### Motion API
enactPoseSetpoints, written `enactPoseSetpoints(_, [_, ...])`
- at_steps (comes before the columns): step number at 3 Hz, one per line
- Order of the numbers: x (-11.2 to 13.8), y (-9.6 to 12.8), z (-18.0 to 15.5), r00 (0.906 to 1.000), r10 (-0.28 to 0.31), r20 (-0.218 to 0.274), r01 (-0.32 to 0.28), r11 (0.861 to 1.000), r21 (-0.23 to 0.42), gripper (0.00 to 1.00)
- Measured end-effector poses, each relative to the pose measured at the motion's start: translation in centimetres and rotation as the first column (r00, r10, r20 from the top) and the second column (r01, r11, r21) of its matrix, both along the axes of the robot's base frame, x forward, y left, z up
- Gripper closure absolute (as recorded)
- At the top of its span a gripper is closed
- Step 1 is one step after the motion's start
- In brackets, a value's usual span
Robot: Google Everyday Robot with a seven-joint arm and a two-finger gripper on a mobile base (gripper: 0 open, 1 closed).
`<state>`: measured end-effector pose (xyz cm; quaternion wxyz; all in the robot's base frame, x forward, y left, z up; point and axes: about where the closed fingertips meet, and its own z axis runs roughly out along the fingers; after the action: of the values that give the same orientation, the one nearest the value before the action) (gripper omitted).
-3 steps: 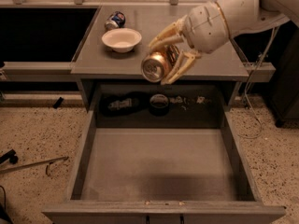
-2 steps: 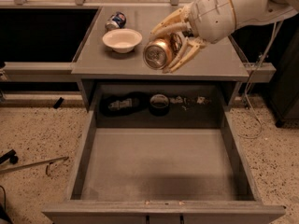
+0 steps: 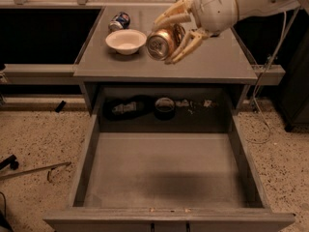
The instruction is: Pick orange can from top drawer and place on counter
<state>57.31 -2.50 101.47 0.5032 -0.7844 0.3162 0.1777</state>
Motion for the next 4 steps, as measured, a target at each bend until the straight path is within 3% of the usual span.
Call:
enactPoseSetpoints(1, [5.5, 0.3, 1.1, 0.9936, -0.112, 0.012, 0.112, 0.993, 0.025, 1.00])
enactPoseSetpoints(2, [9.3, 0.5, 1.0, 0.9797, -0.200, -0.016, 0.200, 0.978, 0.065, 1.00])
enactPoseSetpoints(4, [12.8, 0.1, -0.8, 0.9379, -0.316, -0.143, 0.335, 0.932, 0.136, 1.00])
